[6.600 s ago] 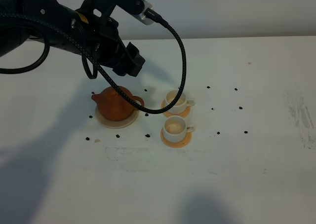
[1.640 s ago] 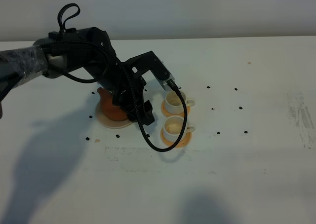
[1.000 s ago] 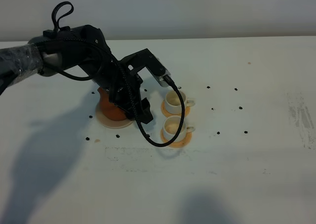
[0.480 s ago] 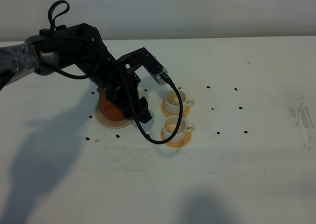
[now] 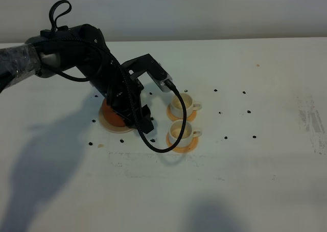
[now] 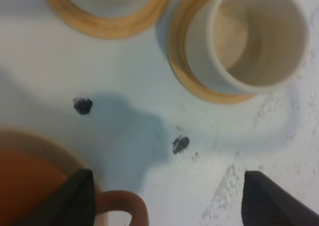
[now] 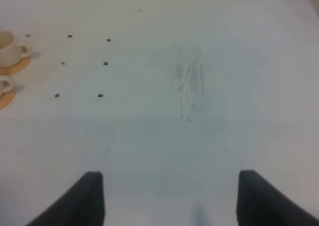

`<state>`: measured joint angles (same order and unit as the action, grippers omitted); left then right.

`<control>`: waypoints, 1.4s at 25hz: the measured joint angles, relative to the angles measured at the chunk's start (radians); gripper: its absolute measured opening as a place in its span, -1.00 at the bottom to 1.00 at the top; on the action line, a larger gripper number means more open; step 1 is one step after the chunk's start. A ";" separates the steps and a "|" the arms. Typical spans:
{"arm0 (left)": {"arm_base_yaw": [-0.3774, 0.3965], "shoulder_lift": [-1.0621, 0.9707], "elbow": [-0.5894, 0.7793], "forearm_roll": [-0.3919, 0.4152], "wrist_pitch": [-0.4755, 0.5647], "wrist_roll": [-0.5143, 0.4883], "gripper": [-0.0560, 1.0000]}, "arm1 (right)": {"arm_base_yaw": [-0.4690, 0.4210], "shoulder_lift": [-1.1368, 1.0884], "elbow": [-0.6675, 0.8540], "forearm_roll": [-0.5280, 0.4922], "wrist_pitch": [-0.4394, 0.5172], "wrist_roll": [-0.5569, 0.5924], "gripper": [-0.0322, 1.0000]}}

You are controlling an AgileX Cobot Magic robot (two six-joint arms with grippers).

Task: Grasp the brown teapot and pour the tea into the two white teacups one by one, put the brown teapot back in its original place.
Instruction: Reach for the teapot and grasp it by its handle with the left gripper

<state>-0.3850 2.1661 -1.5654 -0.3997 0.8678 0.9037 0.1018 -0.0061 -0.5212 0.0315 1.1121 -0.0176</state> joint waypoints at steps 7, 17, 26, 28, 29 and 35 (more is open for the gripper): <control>0.001 -0.001 -0.004 0.026 0.046 0.000 0.24 | 0.000 0.000 0.000 0.000 0.000 0.000 0.12; 0.005 -0.014 -0.009 0.053 0.059 -0.001 0.24 | 0.000 0.000 0.000 0.000 0.000 0.000 0.12; 0.005 -0.028 -0.009 0.077 0.060 -0.001 0.24 | 0.000 0.000 0.000 0.000 0.000 0.000 0.12; 0.005 -0.028 -0.009 0.077 0.058 -0.001 0.24 | 0.000 0.000 0.000 0.000 0.000 0.000 0.12; 0.005 -0.028 -0.009 0.077 0.057 -0.001 0.24 | 0.000 0.000 0.000 0.000 0.000 0.000 0.12; 0.005 -0.028 -0.009 0.075 0.048 0.012 0.24 | 0.000 0.000 0.000 0.000 0.000 0.000 0.12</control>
<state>-0.3797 2.1386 -1.5747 -0.3251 0.9156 0.9160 0.1018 -0.0061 -0.5212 0.0315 1.1121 -0.0176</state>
